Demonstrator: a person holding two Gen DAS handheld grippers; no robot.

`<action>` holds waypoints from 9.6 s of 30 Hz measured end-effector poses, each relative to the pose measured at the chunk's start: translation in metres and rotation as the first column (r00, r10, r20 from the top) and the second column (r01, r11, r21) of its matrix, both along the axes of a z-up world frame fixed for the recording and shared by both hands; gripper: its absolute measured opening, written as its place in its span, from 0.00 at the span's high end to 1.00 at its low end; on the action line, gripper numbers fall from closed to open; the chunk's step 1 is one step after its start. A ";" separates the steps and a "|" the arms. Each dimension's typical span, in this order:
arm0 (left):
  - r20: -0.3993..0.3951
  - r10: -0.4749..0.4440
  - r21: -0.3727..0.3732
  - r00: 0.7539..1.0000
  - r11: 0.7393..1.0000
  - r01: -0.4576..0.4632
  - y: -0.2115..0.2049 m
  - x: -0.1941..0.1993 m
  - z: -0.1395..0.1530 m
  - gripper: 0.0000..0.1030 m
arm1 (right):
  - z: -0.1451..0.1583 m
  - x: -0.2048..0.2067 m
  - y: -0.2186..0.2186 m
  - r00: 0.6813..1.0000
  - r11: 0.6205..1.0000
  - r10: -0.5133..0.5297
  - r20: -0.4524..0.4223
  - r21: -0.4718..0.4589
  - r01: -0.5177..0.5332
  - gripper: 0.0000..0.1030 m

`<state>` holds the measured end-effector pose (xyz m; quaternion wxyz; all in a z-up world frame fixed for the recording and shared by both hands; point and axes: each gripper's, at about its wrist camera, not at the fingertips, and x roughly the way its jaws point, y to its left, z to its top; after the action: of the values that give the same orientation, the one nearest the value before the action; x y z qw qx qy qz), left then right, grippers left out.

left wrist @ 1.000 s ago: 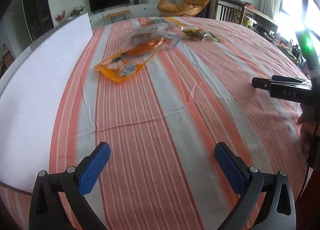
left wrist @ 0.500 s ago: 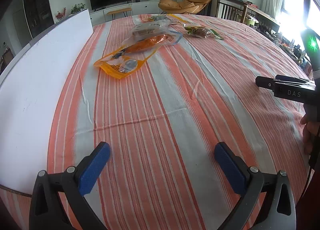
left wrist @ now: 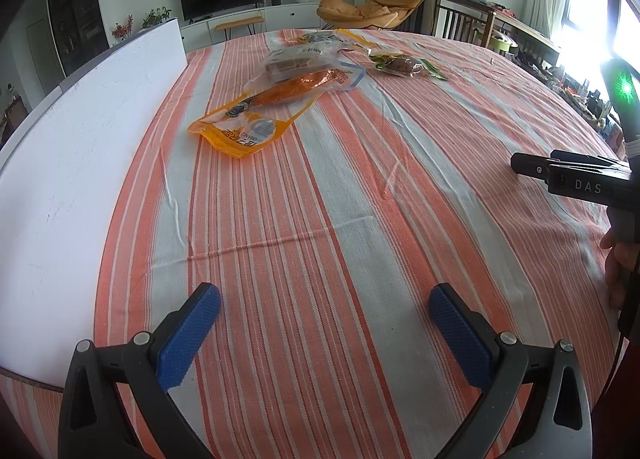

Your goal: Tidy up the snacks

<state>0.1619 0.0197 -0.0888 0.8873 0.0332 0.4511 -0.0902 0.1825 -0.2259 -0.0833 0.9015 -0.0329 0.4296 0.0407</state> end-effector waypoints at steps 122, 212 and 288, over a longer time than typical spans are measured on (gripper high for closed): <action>-0.006 0.202 0.002 0.979 0.979 -0.202 0.022 0.043 -0.005 0.00 | 0.000 0.000 0.002 1.000 1.000 -0.004 0.003 0.004 0.004 0.14; -0.027 0.125 -0.356 0.992 0.926 -0.126 0.051 0.038 0.033 0.96 | 0.070 0.044 -0.019 0.969 0.886 0.098 -0.228 0.463 0.019 0.70; 0.083 0.553 -0.277 0.829 0.812 -0.514 0.297 -0.009 0.125 0.09 | 0.116 0.039 0.307 0.846 0.761 0.531 -0.044 0.465 -0.453 0.31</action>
<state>0.1526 0.3169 0.0364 0.9070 -0.1967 0.3554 0.1112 0.2218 0.0812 0.0324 0.8016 0.0618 0.4618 0.3747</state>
